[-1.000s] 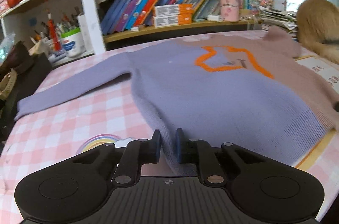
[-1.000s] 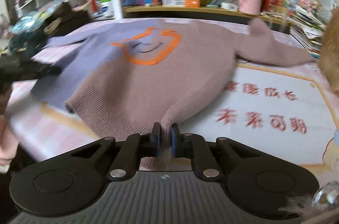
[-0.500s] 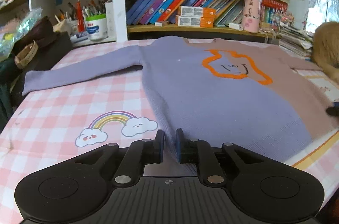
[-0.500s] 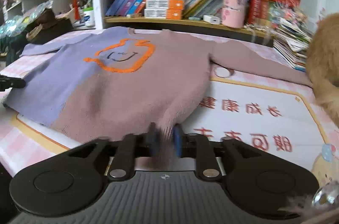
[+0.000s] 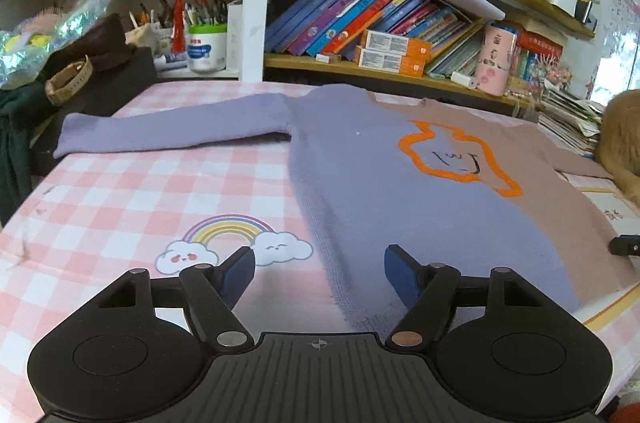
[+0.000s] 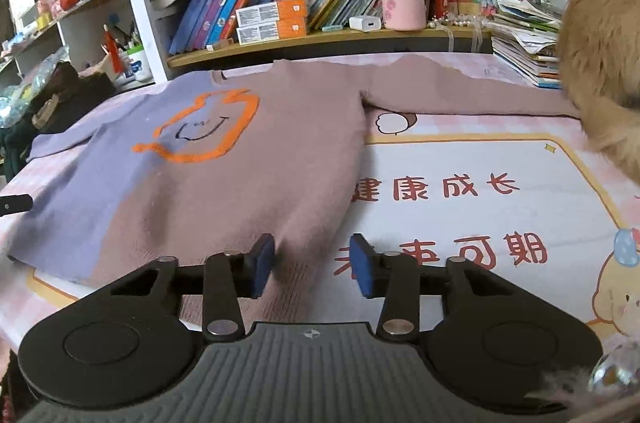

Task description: Fold clothes

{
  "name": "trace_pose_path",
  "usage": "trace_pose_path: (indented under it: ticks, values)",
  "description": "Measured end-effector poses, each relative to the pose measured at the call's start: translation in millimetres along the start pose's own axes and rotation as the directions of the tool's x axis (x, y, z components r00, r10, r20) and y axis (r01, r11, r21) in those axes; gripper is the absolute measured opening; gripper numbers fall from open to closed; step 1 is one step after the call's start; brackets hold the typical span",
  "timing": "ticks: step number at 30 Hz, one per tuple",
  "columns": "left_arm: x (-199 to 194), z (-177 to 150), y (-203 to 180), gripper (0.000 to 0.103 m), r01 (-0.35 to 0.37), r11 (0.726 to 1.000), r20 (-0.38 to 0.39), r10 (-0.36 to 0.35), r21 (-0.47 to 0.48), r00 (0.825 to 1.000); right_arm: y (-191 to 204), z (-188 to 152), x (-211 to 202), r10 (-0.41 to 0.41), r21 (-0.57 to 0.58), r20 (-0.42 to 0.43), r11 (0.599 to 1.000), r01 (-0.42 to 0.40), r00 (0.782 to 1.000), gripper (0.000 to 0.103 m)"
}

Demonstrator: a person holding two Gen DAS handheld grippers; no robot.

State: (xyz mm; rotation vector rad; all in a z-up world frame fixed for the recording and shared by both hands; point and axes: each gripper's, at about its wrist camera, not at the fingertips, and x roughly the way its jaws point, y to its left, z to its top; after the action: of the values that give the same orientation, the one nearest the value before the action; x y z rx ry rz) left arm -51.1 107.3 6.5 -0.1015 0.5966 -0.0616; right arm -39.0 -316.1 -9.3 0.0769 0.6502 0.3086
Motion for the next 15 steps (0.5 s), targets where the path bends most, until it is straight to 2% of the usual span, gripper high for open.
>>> trace_pose_path:
  ticks: [2, 4, 7, 9, 15]
  values:
    - [3, -1, 0, 0.067, -0.006, 1.000, -0.009, 0.006, -0.009, 1.000, -1, 0, 3, -0.003, -0.001, 0.000, 1.000, 0.003, 1.000, 0.026]
    - [4, -3, 1, 0.051, -0.016, 1.000, -0.020, 0.015, -0.025, 1.000, -1, -1, 3, -0.013, -0.012, 0.003, 1.000, 0.013, 1.000, 0.021]
    - [6, -5, -1, 0.036, -0.010, 0.999, -0.025, 0.009, -0.032, 1.000, -4, -2, 2, -0.012, -0.013, 0.008, 1.000, 0.012, 1.000, 0.016]
    - [7, -5, -4, 0.033, 0.004, 1.000, -0.027, -0.005, -0.025, 1.000, -5, -3, 2, -0.010, -0.008, 0.012, 1.000, 0.010, 1.000, 0.015]
    - [9, -6, -15, 0.035, 0.009, 1.000, -0.030, -0.008, 0.021, 1.000, -7, -3, 1, -0.009, 0.009, 0.011, 1.000, 0.009, 1.000, 0.020]
